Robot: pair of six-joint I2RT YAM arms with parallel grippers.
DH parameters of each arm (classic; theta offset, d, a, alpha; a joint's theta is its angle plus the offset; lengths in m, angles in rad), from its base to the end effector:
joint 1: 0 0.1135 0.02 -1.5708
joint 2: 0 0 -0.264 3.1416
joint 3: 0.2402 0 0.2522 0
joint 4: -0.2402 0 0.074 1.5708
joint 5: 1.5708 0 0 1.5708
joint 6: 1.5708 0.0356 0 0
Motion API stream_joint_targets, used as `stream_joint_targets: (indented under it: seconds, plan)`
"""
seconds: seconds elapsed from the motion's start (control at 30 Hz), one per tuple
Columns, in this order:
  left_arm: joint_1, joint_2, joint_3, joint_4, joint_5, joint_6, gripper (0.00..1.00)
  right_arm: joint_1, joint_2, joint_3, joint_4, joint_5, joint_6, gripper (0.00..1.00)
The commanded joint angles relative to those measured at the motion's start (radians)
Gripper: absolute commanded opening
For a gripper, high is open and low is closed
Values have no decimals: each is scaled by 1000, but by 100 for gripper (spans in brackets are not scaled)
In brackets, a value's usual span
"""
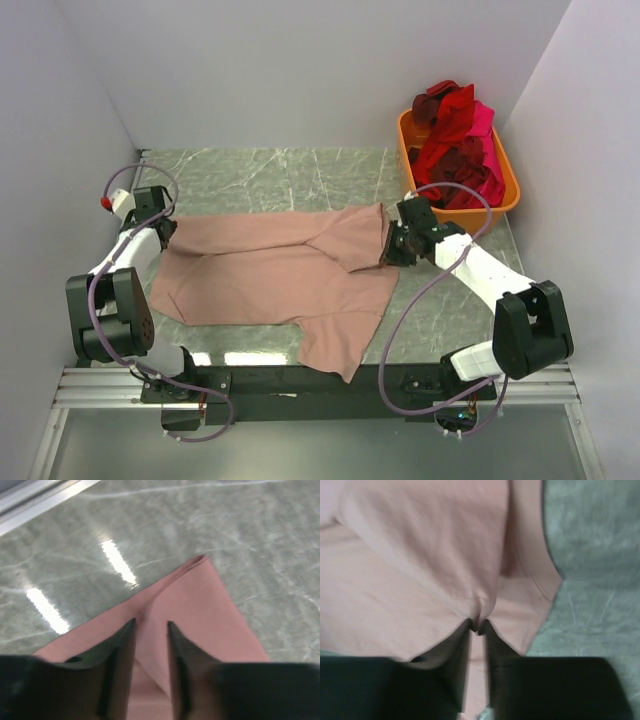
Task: Fold and stack the t-shirts
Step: Fold the tshirt
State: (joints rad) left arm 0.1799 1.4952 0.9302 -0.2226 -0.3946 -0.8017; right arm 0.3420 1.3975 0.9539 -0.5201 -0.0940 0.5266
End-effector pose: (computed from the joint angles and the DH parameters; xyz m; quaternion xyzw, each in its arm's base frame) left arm 0.3069 0.0697 0.2205 -0.4932 0.7641 0.0580 0.4117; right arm 0.2664 0.0984 0.2327 0.0739 0.9505 0.1663 0.2520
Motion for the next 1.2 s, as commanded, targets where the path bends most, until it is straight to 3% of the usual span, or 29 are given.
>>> stream_joint_targets:
  seconds: [0.0, 0.03, 0.1, 0.13, 0.2, 0.3, 0.47, 0.63, 0.93, 1.17]
  plan:
    - [9, -12, -30, -24, -53, -7, 39, -3, -26, -66, 63, 7, 7, 31]
    - [13, -16, -33, -27, -61, -7, 57, -1, -26, -78, 57, 14, -5, 41]
    - [18, -39, -37, -47, -69, -13, 73, 2, -41, -80, 40, 56, -11, 49]
    - [16, -49, -33, -55, -69, -19, 89, 3, -52, -73, 37, 63, -23, 54]
    - [18, -70, -16, -83, -56, -27, 99, 11, -84, -58, 32, 69, -36, 60]
    - [16, -98, 5, -78, 11, -22, 99, 31, -101, -3, 52, 56, -71, 79]
    - [18, -83, 28, 14, 187, 5, 99, 68, 22, 117, 92, 25, -89, 81]
    - [18, 60, 102, 40, 344, 30, 99, 72, 225, 299, 106, 17, -82, 82]
    - [18, 281, 177, 32, 384, 41, 99, 61, 651, 621, -24, 92, -120, 82]
    - [18, 373, 223, -15, 343, 48, 99, 22, 777, 718, -84, 92, -108, 81]
